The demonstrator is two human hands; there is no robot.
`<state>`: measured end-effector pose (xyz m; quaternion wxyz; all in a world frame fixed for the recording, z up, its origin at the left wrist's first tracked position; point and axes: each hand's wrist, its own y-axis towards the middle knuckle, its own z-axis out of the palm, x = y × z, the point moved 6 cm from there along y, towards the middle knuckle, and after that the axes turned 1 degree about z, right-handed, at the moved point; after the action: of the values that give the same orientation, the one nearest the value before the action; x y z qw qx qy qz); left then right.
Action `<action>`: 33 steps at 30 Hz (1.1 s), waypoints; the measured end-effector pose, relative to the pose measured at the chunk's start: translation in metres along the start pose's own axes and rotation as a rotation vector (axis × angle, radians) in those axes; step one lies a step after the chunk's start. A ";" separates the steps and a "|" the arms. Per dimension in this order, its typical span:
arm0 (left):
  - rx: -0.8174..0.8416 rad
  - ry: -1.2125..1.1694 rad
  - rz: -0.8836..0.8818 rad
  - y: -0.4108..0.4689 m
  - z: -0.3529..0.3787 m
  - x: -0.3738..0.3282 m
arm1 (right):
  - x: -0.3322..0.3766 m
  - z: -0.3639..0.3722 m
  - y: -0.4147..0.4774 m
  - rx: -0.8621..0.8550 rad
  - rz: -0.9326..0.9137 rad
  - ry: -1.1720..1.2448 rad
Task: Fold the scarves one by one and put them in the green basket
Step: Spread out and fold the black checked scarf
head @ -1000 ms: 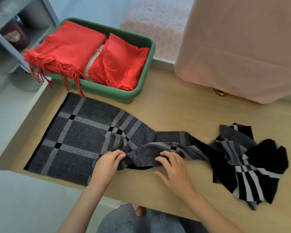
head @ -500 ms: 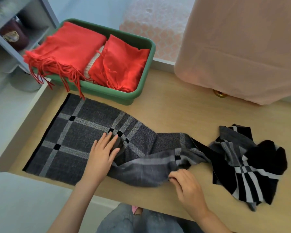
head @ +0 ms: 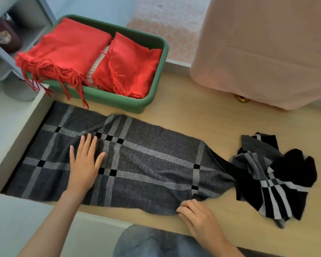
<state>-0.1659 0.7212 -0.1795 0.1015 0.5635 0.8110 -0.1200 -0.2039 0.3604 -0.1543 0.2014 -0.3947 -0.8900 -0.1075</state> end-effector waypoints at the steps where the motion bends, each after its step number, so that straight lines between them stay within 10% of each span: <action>1: -0.077 -0.008 0.010 -0.004 -0.010 -0.004 | 0.005 -0.004 0.005 -0.015 0.001 0.014; 6: -0.302 -0.102 -0.165 -0.017 -0.038 0.033 | 0.002 -0.035 0.036 -0.189 0.083 0.022; 14: -0.038 -0.046 -0.228 0.016 -0.020 0.085 | -0.052 0.007 0.087 0.213 0.410 -0.307; 33: -0.204 -0.128 -0.189 0.005 -0.021 0.021 | -0.061 -0.016 0.062 0.265 0.364 -0.190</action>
<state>-0.1689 0.7484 -0.1664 0.1980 0.4626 0.8603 -0.0817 -0.1167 0.3559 -0.1647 0.1827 -0.5271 -0.8255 0.0858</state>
